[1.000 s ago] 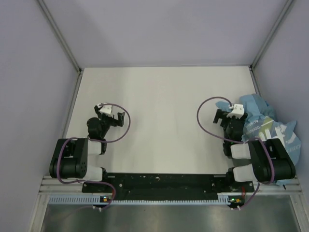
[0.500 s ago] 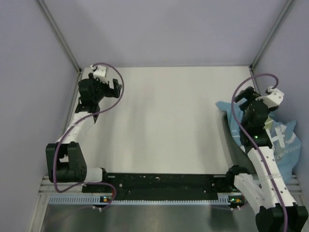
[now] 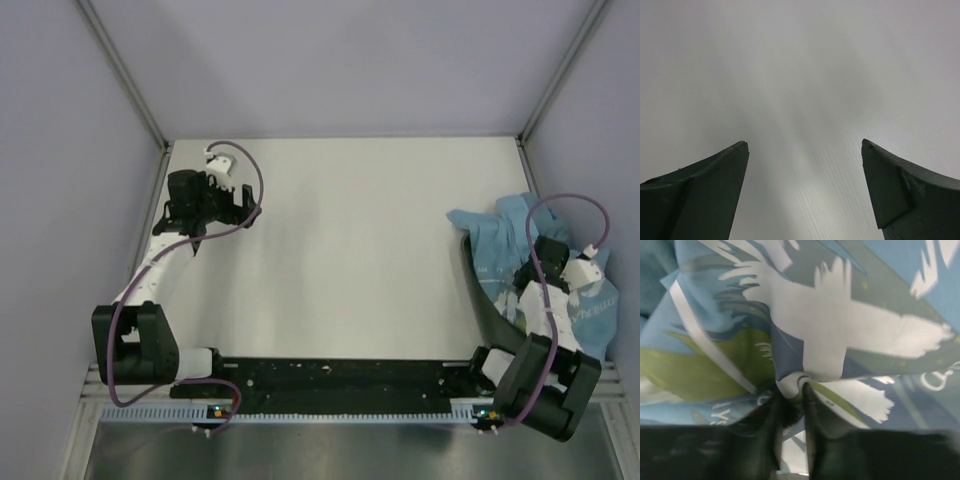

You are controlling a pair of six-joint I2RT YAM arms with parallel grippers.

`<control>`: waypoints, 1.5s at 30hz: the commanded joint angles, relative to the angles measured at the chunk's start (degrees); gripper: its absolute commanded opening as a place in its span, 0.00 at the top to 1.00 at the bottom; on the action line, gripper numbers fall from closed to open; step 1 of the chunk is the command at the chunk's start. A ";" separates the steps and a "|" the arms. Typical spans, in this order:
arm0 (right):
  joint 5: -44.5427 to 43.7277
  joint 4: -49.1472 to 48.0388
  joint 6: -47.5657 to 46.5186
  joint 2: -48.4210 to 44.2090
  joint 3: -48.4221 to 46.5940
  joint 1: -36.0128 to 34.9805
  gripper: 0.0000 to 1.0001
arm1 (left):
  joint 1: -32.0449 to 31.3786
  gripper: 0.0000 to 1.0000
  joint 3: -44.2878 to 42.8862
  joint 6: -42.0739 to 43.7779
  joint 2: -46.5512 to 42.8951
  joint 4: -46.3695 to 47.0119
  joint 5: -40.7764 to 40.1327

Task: Fold and stack the t-shirts
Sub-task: Grab crumpled tshirt from bin with the right arm, then move the tshirt to the center of the board

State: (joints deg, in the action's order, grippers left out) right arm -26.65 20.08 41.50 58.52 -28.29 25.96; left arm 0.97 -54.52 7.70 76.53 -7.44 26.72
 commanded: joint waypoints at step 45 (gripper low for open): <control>34.13 3.66 -33.24 17.48 -69.88 -61.19 1.00 | 1.40 0.01 -8.14 8.46 -4.28 -6.71 -19.33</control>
State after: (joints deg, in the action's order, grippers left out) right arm 15.55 16.49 15.88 66.04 -94.41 -29.21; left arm 1.43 -59.61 12.95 75.09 -13.63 13.50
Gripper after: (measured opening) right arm 0.009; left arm 0.985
